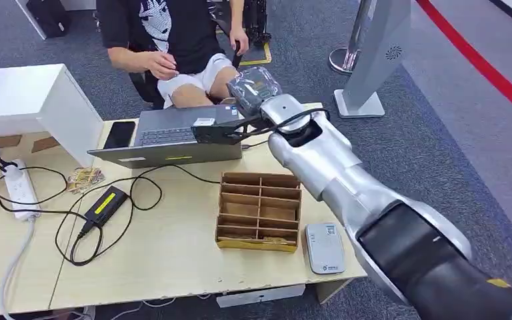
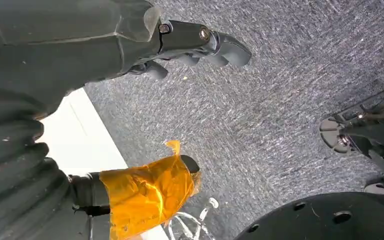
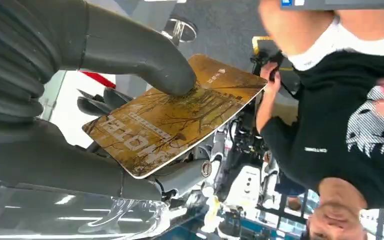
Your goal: Pass the card to the sensor for recognition and then transmit it.
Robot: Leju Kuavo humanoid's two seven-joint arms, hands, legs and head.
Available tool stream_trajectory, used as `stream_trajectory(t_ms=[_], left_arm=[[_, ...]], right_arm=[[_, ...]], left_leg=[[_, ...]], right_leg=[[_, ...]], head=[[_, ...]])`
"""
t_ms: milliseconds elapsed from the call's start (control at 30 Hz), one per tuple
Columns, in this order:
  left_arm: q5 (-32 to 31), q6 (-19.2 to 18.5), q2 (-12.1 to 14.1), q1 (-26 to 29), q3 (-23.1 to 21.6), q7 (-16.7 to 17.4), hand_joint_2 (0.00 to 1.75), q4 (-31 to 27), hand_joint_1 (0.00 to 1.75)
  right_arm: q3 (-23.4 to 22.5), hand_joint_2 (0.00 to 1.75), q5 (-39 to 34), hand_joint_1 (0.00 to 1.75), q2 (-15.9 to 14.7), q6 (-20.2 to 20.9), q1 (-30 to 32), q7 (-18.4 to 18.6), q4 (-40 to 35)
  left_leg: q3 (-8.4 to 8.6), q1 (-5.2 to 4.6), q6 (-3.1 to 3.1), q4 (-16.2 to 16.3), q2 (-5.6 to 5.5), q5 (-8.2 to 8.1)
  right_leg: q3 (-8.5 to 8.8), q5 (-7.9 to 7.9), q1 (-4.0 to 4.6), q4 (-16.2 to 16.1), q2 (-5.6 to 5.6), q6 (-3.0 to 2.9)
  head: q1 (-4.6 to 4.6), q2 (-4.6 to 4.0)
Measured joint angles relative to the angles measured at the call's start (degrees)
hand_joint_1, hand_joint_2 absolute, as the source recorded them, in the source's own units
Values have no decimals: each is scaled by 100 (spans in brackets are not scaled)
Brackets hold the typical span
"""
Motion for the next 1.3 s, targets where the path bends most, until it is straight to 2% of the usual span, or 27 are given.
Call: stream_trajectory(t_ms=[467, 500, 733, 767, 900, 1000, 1100, 1200, 1300], left_arm=[[0, 9, 0, 1, -4, -2, 175, 0, 0], [0, 9, 0, 0, -4, -2, 175, 0, 0], [0, 9, 0, 1, -24, 0, 175, 0, 0], [0, 9, 0, 1, -28, 0, 175, 0, 0], [2, 9, 0, 2, -35, 0, 175, 0, 0], [11, 20, 0, 3, -35, 0, 175, 0, 0], [26, 46, -2, 7, -35, 11, 175, 0, 0], [33, 70, -4, 27, -33, 15, 175, 0, 0], [39, 79, -4, 29, -33, 18, 175, 0, 0]], right_arm=[[0, 175, 114, 175, 35, -22, 9, -22, 0], [0, 175, 118, 86, 35, -26, 9, -22, 0], [0, 175, 120, 86, 37, -48, 11, -33, 0], [0, 175, 122, 0, 37, -50, 11, -33, 0], [0, 175, 160, 0, 37, -114, 16, -39, -2], [-59, 175, 168, 0, 13, -534, 185, -107, -259], [-129, 175, 230, 0, -149, -704, 542, -147, -1031], [-201, 175, 293, 0, -361, -660, 906, -162, -1903], [-245, 175, 308, 0, -505, -667, 1125, -195, -2457]], left_leg=[[-4, 0, 0, 0, -4, 0], [-5, 0, 0, 0, -5, 0], [-11, -1, 0, 0, -4, -1], [-11, -1, 0, 0, -4, -1], [-10, 0, 0, 0, -4, 0], [-7, 1, 0, 1, -3, 0], [-8, 2, 0, 1, -4, 0], [-12, 1, 0, 1, -5, -2], [-12, 1, -3, 1, 0, -4]], right_leg=[[-2, 0, 0, 0, -5, 0], [-3, -1, 0, 0, -5, 1], [-9, -1, 0, -3, -3, 1], [-10, -1, 0, -3, -3, 1], [-10, 0, 0, -2, -3, 0], [-10, 0, 0, -2, -1, 0], [-10, 0, 0, -2, -3, 0], [-12, -1, 1, -3, -3, 0], [-14, -1, 1, -5, -1, 0]], head=[[-2, 0], [0, 0], [0, 2], [0, 0], [0, 2], [-4, 0], [0, 0], [-2, 2], [-2, 2]])
